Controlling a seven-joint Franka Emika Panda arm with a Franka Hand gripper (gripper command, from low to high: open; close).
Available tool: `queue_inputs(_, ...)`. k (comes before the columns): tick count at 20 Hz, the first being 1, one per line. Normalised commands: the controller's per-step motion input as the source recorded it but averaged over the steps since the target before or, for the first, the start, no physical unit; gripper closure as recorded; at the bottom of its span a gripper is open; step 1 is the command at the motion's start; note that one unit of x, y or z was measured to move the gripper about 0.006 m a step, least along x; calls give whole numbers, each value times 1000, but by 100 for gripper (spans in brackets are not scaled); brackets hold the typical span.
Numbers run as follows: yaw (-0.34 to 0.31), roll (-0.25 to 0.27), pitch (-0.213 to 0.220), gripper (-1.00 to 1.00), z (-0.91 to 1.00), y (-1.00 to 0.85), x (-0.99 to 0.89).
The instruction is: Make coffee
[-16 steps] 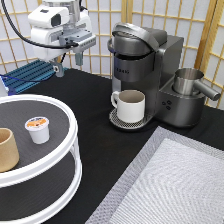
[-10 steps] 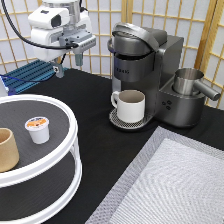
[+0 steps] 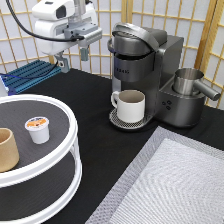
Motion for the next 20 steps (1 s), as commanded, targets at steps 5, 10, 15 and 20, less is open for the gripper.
queue_inputs(5, -106, 29, 139, -100, 717, -11, 753)
queue_inputs(10, -82, 31, 110, -100, 756, 0, 848)
queue_inputs(15, -54, 129, 78, -100, 337, -15, 841)
queue_inputs(20, -79, 119, 21, -100, 95, 6, 687)
